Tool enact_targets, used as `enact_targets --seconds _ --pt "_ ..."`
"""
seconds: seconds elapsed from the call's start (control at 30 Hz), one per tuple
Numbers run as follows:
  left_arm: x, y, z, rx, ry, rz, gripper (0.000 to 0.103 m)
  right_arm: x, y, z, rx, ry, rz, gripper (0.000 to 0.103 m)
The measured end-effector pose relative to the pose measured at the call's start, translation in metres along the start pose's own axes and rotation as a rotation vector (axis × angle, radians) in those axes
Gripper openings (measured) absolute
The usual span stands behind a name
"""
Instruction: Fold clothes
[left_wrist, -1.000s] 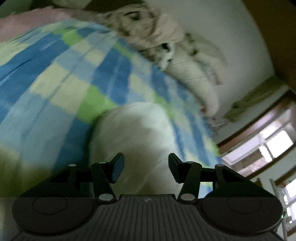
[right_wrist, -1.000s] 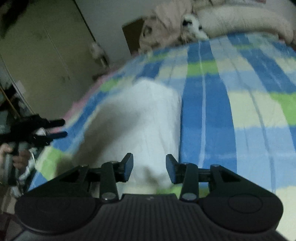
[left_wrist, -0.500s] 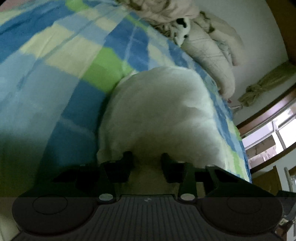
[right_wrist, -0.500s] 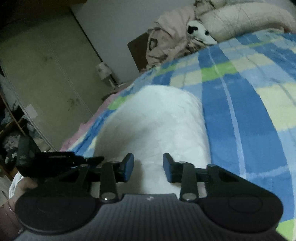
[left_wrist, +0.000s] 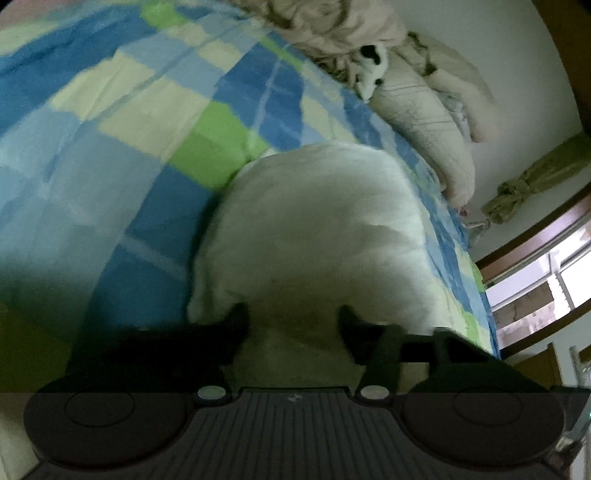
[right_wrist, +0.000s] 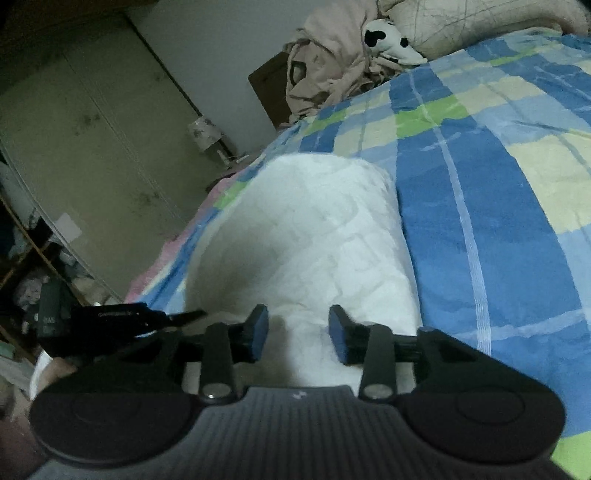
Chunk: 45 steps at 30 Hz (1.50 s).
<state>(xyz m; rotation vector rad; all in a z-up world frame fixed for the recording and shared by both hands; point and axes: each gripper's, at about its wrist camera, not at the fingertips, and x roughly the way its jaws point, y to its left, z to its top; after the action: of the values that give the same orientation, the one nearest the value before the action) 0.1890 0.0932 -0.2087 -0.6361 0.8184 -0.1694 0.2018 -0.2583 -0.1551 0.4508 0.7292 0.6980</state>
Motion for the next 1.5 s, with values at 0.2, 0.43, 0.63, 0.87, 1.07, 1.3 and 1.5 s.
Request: enact_targets --seconds 0.2,0.43,0.63,0.87,1.07,1.3,1.5 --pt "-0.021 -0.032 -0.004 0.05 -0.03 0.082 0.089 -0.018 0.008 0.006 0.001 -0.008 -0.029 0.064" --pt "-0.045 -0.062 -0.019 0.109 -0.033 0.235 0.103 -0.037 0.017 0.009 -0.093 -0.02 -0.115 0.088" --pt "-0.051 -0.077 -0.03 0.14 0.002 0.394 0.103 -0.046 0.026 0.006 -0.244 -0.056 -0.273 0.103" --pt "-0.047 -0.089 -0.039 0.182 0.081 0.608 0.103 -0.053 0.015 0.008 -0.185 0.011 -0.339 0.103" --pt "-0.05 -0.088 -0.045 0.159 0.144 0.632 0.103 -0.061 0.013 0.011 -0.157 0.047 -0.355 0.103" --pt "-0.054 -0.095 -0.053 0.147 0.15 0.626 0.103 -0.067 0.019 0.012 -0.17 0.062 -0.345 0.103" --pt "-0.05 -0.096 -0.056 0.149 0.165 0.619 0.103 -0.068 0.019 0.013 -0.165 0.062 -0.339 0.103"
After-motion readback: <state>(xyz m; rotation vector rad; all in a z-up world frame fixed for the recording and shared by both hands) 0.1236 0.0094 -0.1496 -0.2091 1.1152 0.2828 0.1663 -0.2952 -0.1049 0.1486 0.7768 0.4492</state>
